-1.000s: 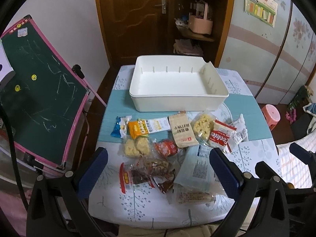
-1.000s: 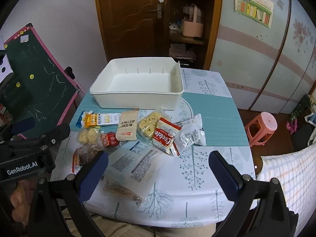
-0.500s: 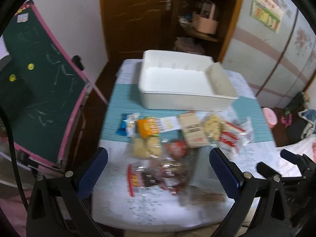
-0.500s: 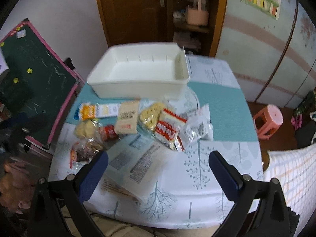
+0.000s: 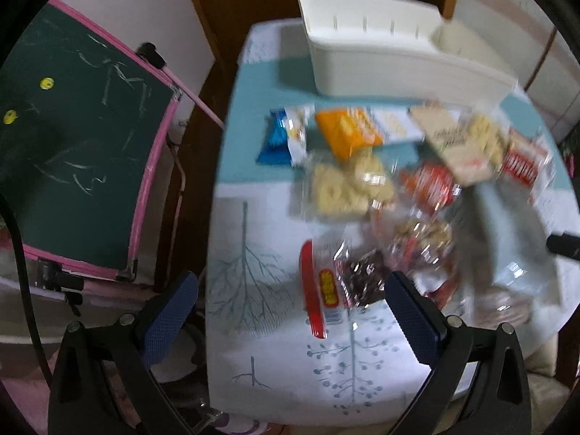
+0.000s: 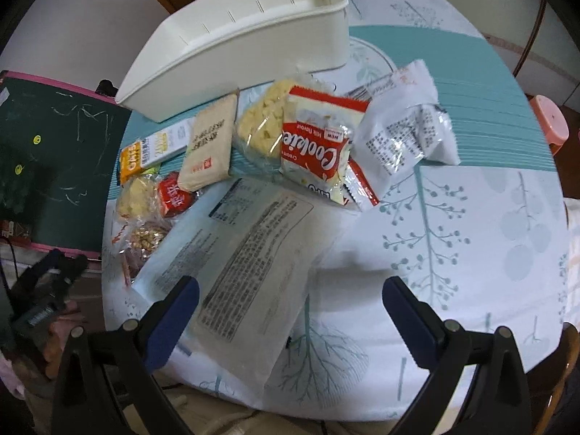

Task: Organize snacks
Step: 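Grasp the red-striped candy pack with left tool while right tool grasps white packet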

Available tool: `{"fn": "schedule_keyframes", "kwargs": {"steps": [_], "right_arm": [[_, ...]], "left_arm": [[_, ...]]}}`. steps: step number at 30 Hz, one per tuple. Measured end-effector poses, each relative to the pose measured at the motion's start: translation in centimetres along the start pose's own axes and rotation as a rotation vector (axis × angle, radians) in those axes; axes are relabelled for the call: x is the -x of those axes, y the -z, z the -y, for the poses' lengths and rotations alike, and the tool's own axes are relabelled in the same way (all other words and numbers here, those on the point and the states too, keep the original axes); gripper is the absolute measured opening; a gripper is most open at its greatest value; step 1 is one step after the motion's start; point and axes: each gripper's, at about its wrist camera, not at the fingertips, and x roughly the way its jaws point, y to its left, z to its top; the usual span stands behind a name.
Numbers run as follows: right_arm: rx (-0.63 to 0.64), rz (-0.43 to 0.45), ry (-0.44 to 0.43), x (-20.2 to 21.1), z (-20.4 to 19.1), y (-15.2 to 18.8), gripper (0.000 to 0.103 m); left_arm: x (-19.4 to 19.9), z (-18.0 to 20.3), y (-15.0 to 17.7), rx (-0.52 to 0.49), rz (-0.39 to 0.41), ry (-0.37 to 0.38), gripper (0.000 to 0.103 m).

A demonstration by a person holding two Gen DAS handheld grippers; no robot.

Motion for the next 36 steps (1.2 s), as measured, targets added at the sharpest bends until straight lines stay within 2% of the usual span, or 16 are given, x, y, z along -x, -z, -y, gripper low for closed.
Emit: {"fn": "schedule_keyframes", "kwargs": {"steps": [6, 9, 11, 13, 14, 16, 17, 18, 23, 24, 26, 27, 33, 36], "right_arm": [[-0.005, -0.025, -0.042, -2.1, -0.2, -0.8, 0.101], [-0.019, -0.029, -0.074, -3.0, -0.2, -1.3, 0.101], [-0.028, -0.023, -0.094, -3.3, -0.3, -1.7, 0.090], [-0.028, -0.016, -0.139, -3.4, -0.5, -2.0, 0.068], [-0.023, 0.002, -0.126, -3.1, -0.6, -2.1, 0.060], [0.009, 0.049, -0.084, -2.4, -1.0, -2.2, 0.023], [0.016, 0.062, -0.073, -2.1, -1.1, -2.3, 0.011], [0.018, 0.069, -0.066, -1.8, -1.1, -2.3, 0.007], [0.010, 0.093, -0.047, -1.0, -0.6, -2.3, 0.003], [0.012, 0.096, -0.044, -1.0, -0.6, -2.2, 0.003], [0.011, 0.098, -0.041, -1.1, -0.7, -2.0, 0.003], [0.011, 0.092, -0.046, -1.2, -0.6, -2.0, 0.003], [0.007, 0.099, -0.070, -1.0, -0.3, -2.0, 0.002], [0.015, 0.125, -0.073, 0.0, -0.4, -1.7, 0.001]], "left_arm": [[-2.7, 1.5, 0.8, -0.120, -0.053, 0.076, 0.102], [-3.0, 2.4, 0.8, -0.211, -0.037, 0.074, 0.102], [-3.4, 3.1, 1.0, -0.269, -0.034, 0.055, 0.102], [-4.1, 3.7, 1.0, -0.330, -0.035, 0.039, 0.102], [-4.3, 4.1, 0.9, -0.352, -0.035, 0.034, 0.102], [-4.8, 4.8, 0.6, -0.386, -0.036, 0.036, 0.102], [-5.1, 5.1, 0.4, -0.399, -0.039, 0.045, 0.102], [-5.3, 5.4, 0.1, -0.410, -0.042, 0.050, 0.102], [-6.3, 6.5, -0.7, -0.423, -0.040, 0.085, 0.102], [-6.3, 6.7, -0.9, -0.420, -0.043, 0.103, 0.097], [-5.7, 6.3, -0.9, -0.404, -0.059, 0.169, 0.075], [-5.4, 6.4, -0.9, -0.386, -0.073, 0.213, 0.058], [-4.3, 8.1, -0.1, -0.361, -0.066, 0.111, 0.050], [-2.7, 8.2, 0.1, -0.327, -0.056, 0.120, 0.049]]}}
